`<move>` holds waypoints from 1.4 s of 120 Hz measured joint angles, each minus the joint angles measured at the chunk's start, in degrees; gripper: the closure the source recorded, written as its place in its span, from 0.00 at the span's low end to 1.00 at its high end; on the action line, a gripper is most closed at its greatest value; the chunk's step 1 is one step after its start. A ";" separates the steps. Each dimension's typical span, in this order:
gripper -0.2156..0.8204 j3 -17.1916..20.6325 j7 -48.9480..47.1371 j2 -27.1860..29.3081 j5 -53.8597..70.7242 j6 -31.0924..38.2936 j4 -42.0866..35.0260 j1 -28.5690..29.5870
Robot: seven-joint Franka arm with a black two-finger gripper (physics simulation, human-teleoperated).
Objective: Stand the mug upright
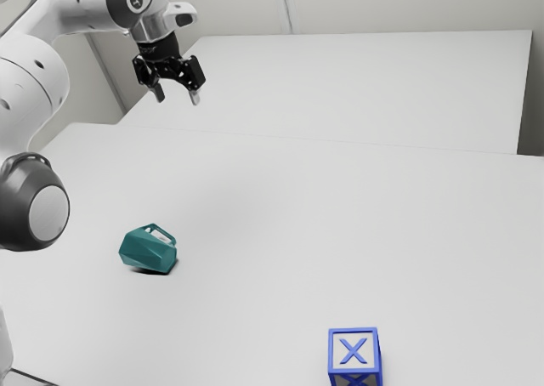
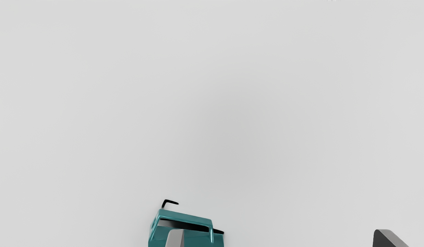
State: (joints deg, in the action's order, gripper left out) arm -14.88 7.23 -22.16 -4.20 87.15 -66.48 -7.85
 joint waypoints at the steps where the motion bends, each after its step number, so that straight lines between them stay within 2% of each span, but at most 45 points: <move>1: 0.21 -0.01 0.01 0.00 0.00 0.00 0.00 -0.01; 27: 0.21 -0.53 0.26 1.32 -0.10 -0.65 -1.69 0.68; 40: 0.21 -0.54 0.29 5.58 -1.65 -0.81 -11.14 1.01; 51: 0.21 -1.12 0.45 11.45 -3.05 -0.79 -20.62 2.62; 69: 0.21 -6.92 2.71 15.23 -4.63 -1.09 -28.55 3.59; 79: 0.21 -10.36 5.18 15.46 -6.13 -1.11 -31.96 4.23; 98: 0.21 -13.71 10.66 15.26 -8.85 -0.95 -36.05 6.51; 125: 0.21 -14.20 19.10 12.63 -11.85 1.64 -39.63 10.15; 168: 0.21 -14.21 33.21 8.27 -20.49 8.99 -40.97 13.02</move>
State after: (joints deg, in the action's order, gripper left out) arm -29.09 40.44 -13.89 -24.69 96.14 -107.45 5.17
